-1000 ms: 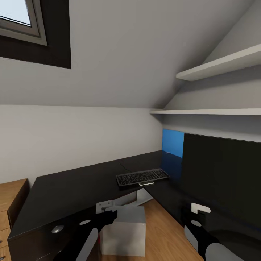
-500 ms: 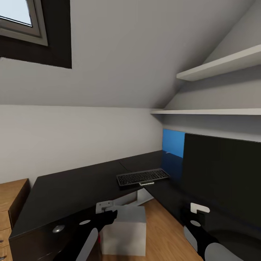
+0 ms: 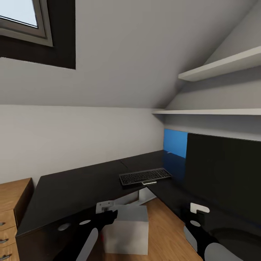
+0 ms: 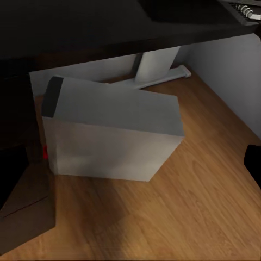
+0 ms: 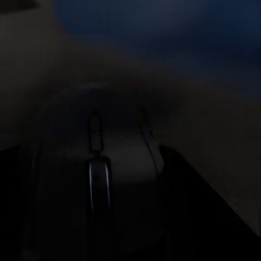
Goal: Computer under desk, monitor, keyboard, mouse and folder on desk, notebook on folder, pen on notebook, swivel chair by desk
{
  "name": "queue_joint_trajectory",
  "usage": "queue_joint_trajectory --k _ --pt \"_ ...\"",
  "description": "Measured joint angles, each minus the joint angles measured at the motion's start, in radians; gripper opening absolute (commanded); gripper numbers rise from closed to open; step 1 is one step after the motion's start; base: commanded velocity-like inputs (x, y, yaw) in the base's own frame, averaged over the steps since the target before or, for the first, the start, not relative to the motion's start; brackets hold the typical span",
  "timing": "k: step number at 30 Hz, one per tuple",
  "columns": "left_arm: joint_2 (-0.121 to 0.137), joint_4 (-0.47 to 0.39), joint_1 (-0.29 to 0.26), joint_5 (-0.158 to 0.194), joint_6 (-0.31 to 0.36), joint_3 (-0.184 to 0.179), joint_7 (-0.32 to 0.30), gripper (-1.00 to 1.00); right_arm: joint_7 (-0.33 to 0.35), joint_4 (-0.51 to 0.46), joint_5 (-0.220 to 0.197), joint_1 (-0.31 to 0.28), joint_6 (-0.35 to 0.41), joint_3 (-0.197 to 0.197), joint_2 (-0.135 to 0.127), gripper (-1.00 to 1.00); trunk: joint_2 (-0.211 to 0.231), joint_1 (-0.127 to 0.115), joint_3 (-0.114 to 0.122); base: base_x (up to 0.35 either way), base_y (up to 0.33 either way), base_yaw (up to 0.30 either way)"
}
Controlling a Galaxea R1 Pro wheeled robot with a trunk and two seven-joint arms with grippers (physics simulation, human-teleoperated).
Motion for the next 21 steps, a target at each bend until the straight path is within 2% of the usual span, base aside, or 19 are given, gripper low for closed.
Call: queue_joint_trajectory --k 5,11,18,21 --pt "0.0 0.0 0.0 0.0 0.001 0.0 -0.001 1.0 0.003 -0.002 0.007 0.0 0.001 0.002 0.02 -1.0 0.0 0.0 0.0 -0.004 0.022 0.0" --pt "-0.001 0.0 0.0 0.0 0.001 0.0 -0.001 1.0 0.003 -0.003 0.01 0.0 0.002 0.001 0.026 -1.0 0.0 0.0 0.0 0.0 0.001 0.0" --pt "-0.001 0.0 0.0 0.0 0.001 0.0 0.0 1.0 0.003 0.0 -0.001 0.001 0.004 0.001 0.033 -1.0 0.049 -0.027 0.022 0.0 0.0 0.0" --pt "-0.001 0.0 0.0 0.0 0.001 0.0 0.0 1.0 0.002 -0.031 -0.002 0.002 0.004 0.0 0.036 -1.0 0.049 -0.027 0.022 0.0 0.0 0.0"
